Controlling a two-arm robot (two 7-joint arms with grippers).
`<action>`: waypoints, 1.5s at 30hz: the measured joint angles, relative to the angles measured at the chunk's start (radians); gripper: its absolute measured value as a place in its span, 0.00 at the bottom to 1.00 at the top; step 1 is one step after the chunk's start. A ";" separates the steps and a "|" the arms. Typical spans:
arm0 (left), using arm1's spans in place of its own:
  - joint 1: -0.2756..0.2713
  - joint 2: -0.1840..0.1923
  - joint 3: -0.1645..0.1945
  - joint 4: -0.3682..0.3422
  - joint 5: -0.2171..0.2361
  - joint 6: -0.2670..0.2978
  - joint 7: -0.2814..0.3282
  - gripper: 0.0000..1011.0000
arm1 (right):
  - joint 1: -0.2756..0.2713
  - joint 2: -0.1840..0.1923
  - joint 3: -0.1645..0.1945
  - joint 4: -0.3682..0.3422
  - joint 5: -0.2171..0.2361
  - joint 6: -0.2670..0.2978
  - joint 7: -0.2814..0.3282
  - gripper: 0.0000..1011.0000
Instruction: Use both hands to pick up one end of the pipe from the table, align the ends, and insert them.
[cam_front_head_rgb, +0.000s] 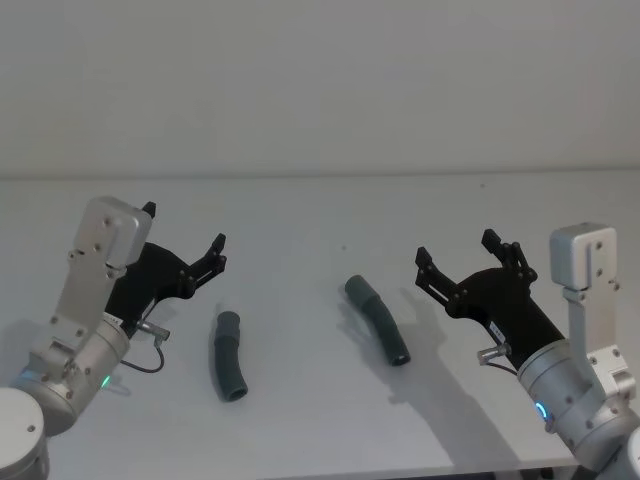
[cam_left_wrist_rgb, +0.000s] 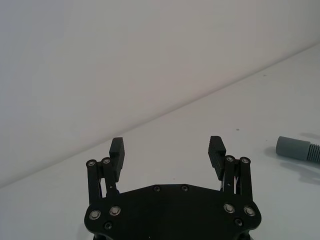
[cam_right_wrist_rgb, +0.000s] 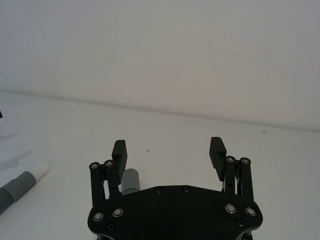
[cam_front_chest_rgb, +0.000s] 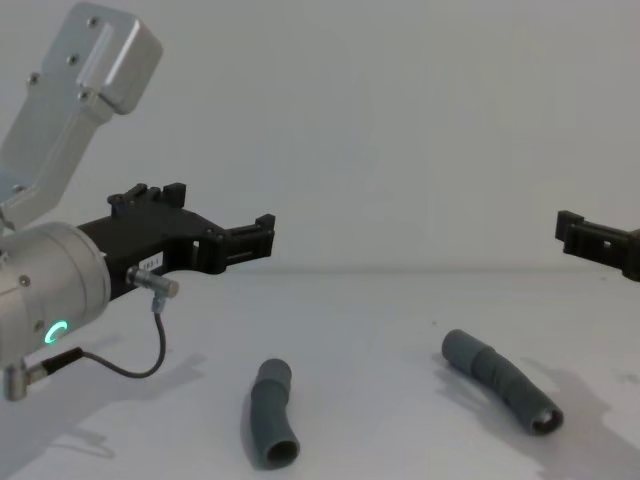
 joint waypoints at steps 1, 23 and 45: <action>0.000 0.000 0.000 0.000 0.000 0.000 0.000 0.99 | 0.000 0.000 0.000 0.000 0.000 0.000 0.000 0.99; 0.044 -0.135 0.090 -0.146 0.096 0.354 0.180 0.99 | 0.000 0.000 0.000 0.000 0.000 0.000 0.000 0.99; 0.127 -0.239 0.127 -0.307 0.184 0.691 0.352 0.99 | 0.000 0.000 0.000 0.000 0.000 0.000 0.000 0.99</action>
